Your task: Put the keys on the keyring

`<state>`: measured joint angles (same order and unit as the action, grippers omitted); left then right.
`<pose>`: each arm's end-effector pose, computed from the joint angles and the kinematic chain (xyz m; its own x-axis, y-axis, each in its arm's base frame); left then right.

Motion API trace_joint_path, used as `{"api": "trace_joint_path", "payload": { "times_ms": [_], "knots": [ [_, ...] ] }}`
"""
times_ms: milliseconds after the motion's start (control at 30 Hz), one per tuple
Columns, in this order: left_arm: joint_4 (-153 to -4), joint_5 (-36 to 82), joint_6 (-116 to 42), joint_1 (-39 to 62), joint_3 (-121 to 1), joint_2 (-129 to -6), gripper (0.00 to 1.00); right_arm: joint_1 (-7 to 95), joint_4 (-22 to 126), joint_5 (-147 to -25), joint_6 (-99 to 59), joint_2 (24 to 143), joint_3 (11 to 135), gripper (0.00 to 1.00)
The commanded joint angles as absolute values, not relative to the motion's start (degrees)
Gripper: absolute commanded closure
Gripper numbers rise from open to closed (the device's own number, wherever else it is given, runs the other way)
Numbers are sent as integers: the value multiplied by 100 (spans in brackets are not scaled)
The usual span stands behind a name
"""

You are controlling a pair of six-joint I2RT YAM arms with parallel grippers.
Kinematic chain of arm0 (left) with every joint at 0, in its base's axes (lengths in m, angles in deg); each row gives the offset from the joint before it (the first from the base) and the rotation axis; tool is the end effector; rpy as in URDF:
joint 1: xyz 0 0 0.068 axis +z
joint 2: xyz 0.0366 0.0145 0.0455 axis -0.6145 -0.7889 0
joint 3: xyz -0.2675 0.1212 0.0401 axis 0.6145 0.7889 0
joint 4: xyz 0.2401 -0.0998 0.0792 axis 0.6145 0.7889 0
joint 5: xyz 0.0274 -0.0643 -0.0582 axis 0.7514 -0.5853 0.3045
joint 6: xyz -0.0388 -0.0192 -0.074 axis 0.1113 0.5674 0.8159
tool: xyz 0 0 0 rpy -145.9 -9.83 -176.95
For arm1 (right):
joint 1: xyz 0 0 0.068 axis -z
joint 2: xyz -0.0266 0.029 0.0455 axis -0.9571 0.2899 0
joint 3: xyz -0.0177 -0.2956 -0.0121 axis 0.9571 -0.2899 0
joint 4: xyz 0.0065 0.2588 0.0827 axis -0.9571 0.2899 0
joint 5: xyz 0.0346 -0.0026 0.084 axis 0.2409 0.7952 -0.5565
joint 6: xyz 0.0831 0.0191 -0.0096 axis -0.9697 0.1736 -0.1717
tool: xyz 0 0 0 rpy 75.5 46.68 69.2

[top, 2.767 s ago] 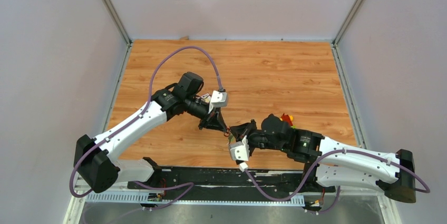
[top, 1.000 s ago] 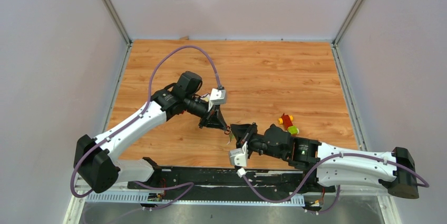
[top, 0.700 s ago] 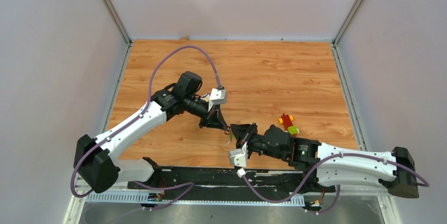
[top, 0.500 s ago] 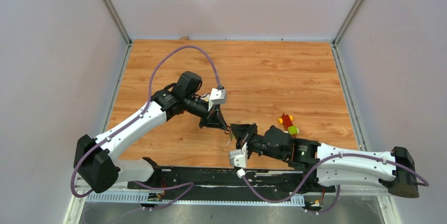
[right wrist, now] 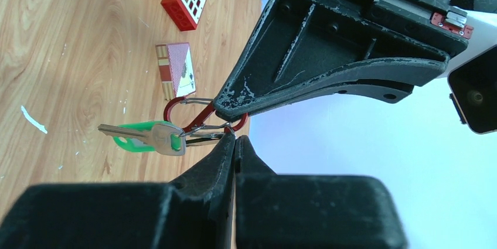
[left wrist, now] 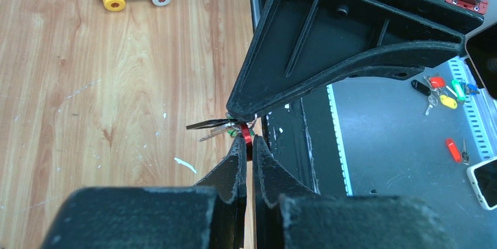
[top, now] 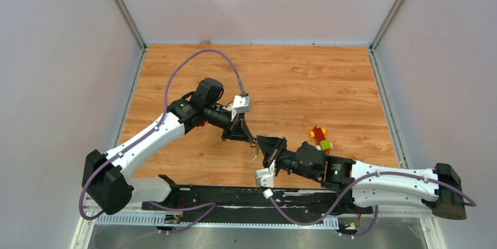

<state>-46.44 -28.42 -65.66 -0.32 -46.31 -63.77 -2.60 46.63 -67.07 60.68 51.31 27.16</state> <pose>0.1754 -0.2210 0.3106 -0.2839 0.4096 -0.8670 0.9276 -0.1117 -0.3565 0.0719 0.2247 0.2667 0.8532 -0.4719 -0.2223 -0.3110 -0.1180 -0.9431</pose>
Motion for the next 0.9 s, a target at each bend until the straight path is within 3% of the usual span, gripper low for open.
{"api": "trace_joint_path", "payload": {
  "times_ms": [0, 467, 867],
  "knots": [
    [-4944, -3867, -6130, -234, -4619, -6336, 100, -258, 3522, -6541, 6362, 5054, 2721, 100],
    [-5320, -4082, -5787, -172, -4584, -6382, 100, -255, 3209, -6448, 6238, 5204, 2606, 100],
    [-4795, -3494, -6376, -172, -4667, -6387, 100, -252, 3858, -6744, 5991, 4961, 2810, 100]
  ]
}}
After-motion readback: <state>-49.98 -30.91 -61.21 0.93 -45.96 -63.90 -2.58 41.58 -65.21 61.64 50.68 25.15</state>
